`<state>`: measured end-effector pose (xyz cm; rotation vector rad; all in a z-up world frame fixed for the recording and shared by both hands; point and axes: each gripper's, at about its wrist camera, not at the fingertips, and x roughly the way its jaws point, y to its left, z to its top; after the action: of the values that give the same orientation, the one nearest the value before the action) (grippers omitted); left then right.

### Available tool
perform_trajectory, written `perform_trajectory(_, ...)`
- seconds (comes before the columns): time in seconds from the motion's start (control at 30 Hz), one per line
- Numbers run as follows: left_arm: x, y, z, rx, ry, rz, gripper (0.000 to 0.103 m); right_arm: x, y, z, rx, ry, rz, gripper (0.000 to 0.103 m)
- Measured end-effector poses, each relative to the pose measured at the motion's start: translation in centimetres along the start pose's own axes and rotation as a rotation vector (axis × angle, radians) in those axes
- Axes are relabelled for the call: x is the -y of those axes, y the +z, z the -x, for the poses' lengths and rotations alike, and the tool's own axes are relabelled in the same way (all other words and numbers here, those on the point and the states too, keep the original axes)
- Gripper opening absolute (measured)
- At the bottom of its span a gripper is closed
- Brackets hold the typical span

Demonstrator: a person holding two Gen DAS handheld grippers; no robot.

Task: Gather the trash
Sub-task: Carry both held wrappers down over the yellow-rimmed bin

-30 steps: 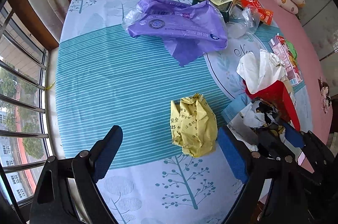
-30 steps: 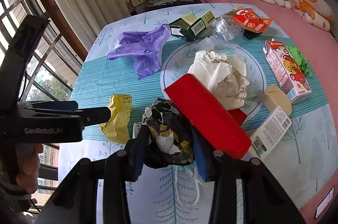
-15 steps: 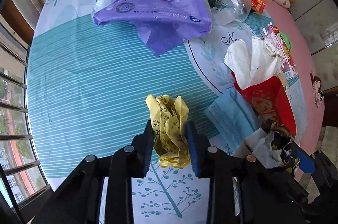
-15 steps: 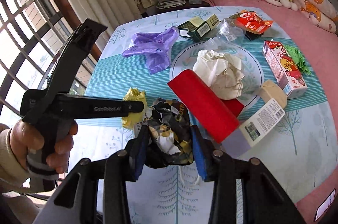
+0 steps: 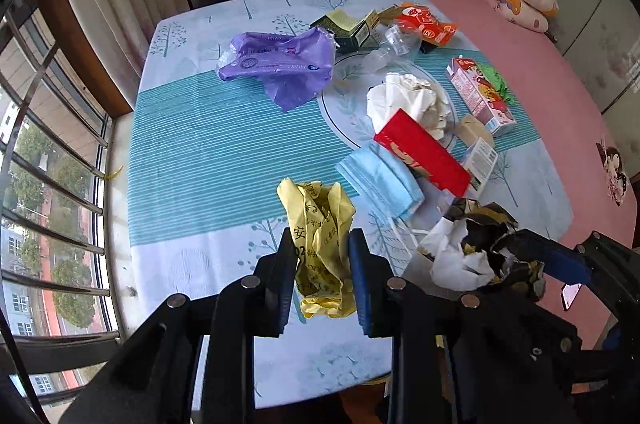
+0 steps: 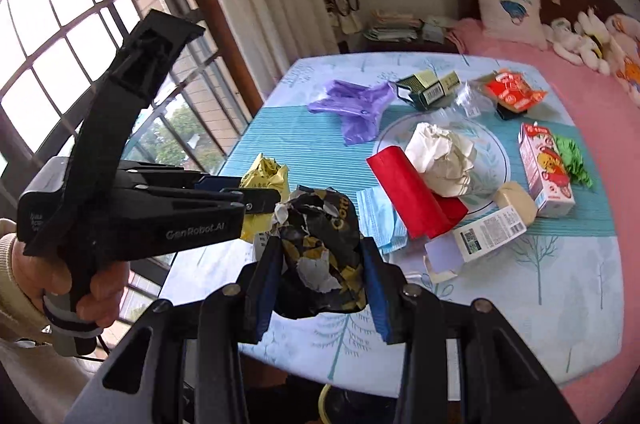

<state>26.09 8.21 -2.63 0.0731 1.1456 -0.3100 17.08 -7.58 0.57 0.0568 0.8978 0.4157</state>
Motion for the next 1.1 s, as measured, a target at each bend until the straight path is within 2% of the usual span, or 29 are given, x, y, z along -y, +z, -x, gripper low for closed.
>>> perform_trajectory(0.1, 2.6, -2.9, 3.4, 0.063, 0.038, 0.042, 0.024, 0.6, -1.8, 2.7, 0.016, 0.023, 0.066, 0.039)
perform_trajectory(0.23, 6.1, -6.7, 6.4, 0.088, 0.050, 0.113, 0.024, 2.4, -4.9, 6.8, 0.026, 0.056, 0.084, 0.039)
perform_trajectory(0.43, 12.3, -11.9, 8.7, 0.090, 0.081, 0.113, 0.024, 4.9, -9.5, 10.7, 0.004, 0.088, 0.063, 0.039)
perform_trajectory(0.6, 15.9, -15.2, 9.3, 0.047, 0.101, 0.076, 0.024, 5.6, -12.8, 11.9, -0.027, 0.110, 0.024, 0.039)
perform_trajectory(0.83, 17.7, -19.1, 6.6, -0.063, 0.106, 0.031, 0.024, 6.1, -18.6, 10.1, -0.123, 0.115, -0.097, 0.039)
perform_trajectory(1.1, 16.9, -23.8, -1.3, -0.182, 0.072, 0.016, 0.024, 7.1, -26.6, 4.0, -0.251, 0.026, -0.246, 0.039)
